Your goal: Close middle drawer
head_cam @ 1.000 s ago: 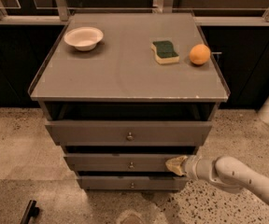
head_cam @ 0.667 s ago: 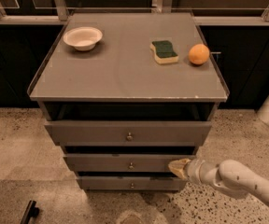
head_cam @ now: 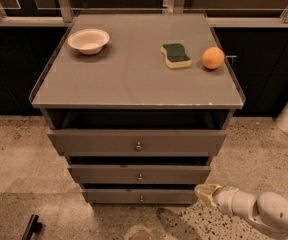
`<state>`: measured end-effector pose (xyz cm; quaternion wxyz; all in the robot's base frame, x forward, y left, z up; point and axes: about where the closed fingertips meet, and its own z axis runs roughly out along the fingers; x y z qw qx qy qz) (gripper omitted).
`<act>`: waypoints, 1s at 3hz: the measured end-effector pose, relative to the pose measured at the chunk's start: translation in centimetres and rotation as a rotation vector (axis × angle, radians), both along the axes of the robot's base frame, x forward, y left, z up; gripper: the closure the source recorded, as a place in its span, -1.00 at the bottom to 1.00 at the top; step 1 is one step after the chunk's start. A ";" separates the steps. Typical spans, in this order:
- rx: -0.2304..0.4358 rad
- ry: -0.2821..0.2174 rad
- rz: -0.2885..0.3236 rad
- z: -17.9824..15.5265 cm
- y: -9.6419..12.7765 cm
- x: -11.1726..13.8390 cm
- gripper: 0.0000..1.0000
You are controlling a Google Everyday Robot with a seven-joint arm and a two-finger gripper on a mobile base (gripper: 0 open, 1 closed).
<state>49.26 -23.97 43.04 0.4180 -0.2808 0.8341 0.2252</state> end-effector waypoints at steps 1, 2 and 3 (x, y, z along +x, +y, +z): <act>0.000 0.000 0.000 0.0 0.0 0.0 0.15; 0.000 0.000 0.000 0.0 0.0 0.0 -0.31; 0.000 0.000 0.000 0.0 0.0 0.0 -0.78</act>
Offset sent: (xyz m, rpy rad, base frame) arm 0.0000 0.0000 0.0000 0.0000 0.0000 0.0000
